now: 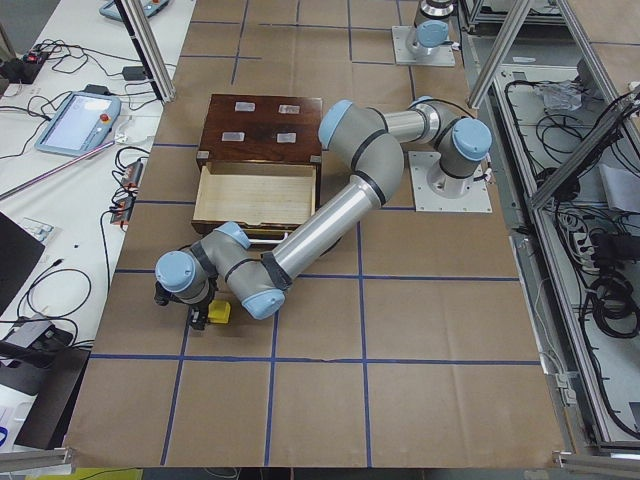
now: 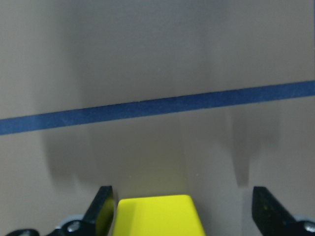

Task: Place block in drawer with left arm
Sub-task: 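Grasp the yellow cube with the left gripper and lift it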

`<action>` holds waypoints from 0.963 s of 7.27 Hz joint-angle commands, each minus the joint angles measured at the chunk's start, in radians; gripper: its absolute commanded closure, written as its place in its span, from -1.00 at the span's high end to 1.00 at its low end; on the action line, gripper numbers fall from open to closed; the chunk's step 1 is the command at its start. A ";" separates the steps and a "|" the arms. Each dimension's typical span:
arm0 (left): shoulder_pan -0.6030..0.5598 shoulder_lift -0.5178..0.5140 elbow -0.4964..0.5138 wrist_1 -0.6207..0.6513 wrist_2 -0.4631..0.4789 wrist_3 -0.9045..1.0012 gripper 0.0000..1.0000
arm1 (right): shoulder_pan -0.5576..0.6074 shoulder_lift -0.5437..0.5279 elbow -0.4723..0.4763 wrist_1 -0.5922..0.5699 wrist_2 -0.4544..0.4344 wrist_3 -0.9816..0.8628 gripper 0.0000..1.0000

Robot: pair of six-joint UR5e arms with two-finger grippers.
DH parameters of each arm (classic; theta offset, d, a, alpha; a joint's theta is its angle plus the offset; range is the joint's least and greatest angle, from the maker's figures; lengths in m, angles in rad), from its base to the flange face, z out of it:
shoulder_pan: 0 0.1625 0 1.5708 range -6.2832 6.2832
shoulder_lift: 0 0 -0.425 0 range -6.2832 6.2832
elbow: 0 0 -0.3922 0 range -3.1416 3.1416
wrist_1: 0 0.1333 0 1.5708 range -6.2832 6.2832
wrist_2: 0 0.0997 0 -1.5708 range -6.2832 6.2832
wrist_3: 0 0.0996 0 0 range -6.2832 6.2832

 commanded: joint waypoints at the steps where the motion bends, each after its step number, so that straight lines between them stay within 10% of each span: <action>1: 0.002 0.006 0.001 -0.010 0.053 0.001 0.96 | 0.000 0.000 0.001 0.000 0.000 0.000 1.00; 4: 0.002 0.006 -0.002 -0.016 0.069 0.004 0.91 | 0.000 0.002 -0.001 0.000 0.000 0.000 1.00; 7: 0.002 0.009 -0.001 -0.062 0.150 -0.002 -0.15 | 0.000 0.000 0.001 0.000 0.000 0.000 1.00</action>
